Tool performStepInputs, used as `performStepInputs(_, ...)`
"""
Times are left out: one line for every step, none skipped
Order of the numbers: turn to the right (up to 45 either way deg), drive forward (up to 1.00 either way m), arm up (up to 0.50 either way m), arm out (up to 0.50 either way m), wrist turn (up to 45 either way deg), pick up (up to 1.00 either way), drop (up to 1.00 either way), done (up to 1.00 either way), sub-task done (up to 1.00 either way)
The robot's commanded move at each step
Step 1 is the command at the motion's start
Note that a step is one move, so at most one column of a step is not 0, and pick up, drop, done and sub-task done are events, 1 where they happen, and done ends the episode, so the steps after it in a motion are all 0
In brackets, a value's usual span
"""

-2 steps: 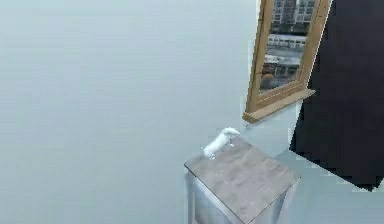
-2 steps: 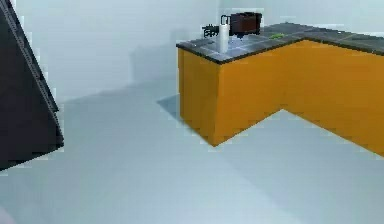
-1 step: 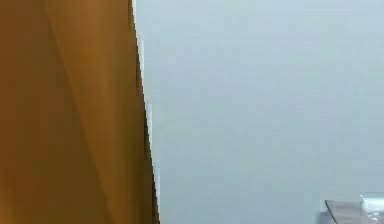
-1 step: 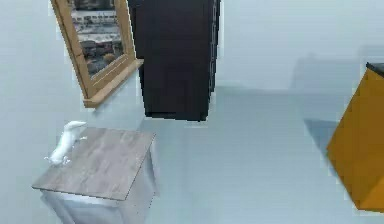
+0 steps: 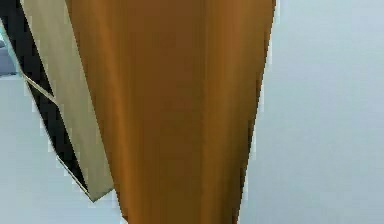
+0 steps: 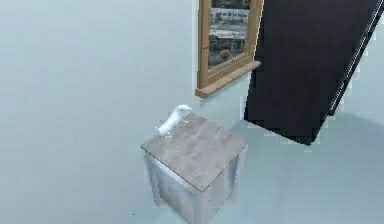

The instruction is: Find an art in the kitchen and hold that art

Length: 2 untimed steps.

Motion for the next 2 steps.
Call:
performStepInputs(45.0,0.00,0.00,0.00,0.0,0.00,0.00,0.00,0.00)
performStepInputs(33.0,0.00,0.00,0.00,0.0,0.00,0.00,0.00,0.00)
